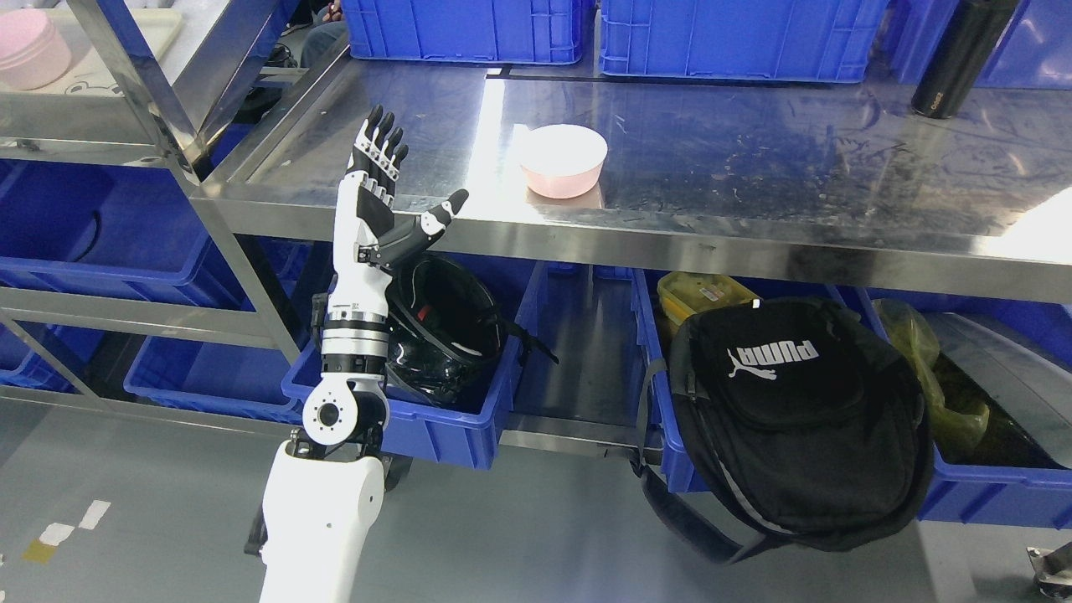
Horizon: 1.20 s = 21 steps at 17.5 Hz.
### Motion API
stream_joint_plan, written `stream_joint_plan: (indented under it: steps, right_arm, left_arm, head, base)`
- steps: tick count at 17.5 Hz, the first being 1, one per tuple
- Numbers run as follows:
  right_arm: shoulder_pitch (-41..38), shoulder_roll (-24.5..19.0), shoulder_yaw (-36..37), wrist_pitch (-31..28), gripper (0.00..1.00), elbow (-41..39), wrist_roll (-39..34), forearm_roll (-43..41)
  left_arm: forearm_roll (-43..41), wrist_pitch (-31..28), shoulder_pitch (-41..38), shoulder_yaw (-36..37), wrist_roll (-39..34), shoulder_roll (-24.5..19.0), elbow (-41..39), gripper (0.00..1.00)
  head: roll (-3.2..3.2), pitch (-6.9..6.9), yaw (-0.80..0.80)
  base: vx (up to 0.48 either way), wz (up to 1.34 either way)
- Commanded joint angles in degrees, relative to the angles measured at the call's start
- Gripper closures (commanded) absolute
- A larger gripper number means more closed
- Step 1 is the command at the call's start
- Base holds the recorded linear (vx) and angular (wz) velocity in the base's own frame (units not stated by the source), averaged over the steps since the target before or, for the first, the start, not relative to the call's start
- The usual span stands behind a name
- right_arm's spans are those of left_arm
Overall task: Stack pink IKEA bowl on shelf middle layer
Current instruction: 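Raise the left hand and reach toward the pink bowl on the shelf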
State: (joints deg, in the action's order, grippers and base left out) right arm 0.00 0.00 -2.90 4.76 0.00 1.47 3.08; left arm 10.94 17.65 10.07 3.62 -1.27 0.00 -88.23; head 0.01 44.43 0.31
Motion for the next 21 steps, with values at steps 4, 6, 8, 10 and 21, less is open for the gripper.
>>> stream_joint_plan:
  steps: [4,6,8,10,21]
  right_arm:
    - [-1.3,1.0,0.0,0.0,0.0,-1.0,0.0,0.0]
    - [-1.3,1.0,0.0,0.0,0.0,-1.0,0.0,0.0]
    - [-1.3,1.0,0.0,0.0,0.0,-1.0,0.0,0.0]
    - [-1.3,1.0,0.0,0.0,0.0,-1.0,0.0,0.0]
    - [-1.3,1.0,0.0,0.0,0.0,-1.0,0.0,0.0]
  left_arm:
    - [-0.6,1.7,1.1,-0.8,0.2,-1.0,-0.6,0.0]
    - [-8.8,-1.5,3.6,-0.7,1.0,-5.6,-0.5,0.01]
    - [-17.2,-10.1,7.4,-1.2,4.8,-10.1,-0.6,0.01]
    - [-21.5,-16.8,13.8,-0.9,12.0,-15.5,-1.3,0.01]
    - [-62.4,-21.3,31.6,16.5,47.6,-19.4,0.9,0.0]
  head:
    - [0.0,0.0,0.0]
    - [0.0,0.0,0.0]
    - [0.0,0.0,0.0]
    - [0.0,0.0,0.0]
    - [0.0,0.0,0.0]
  base:
    - [0.0,0.0]
    - [0.0,0.0]
    - [0.0,0.0]
    - [0.0,0.0]
    - [0.0,0.0]
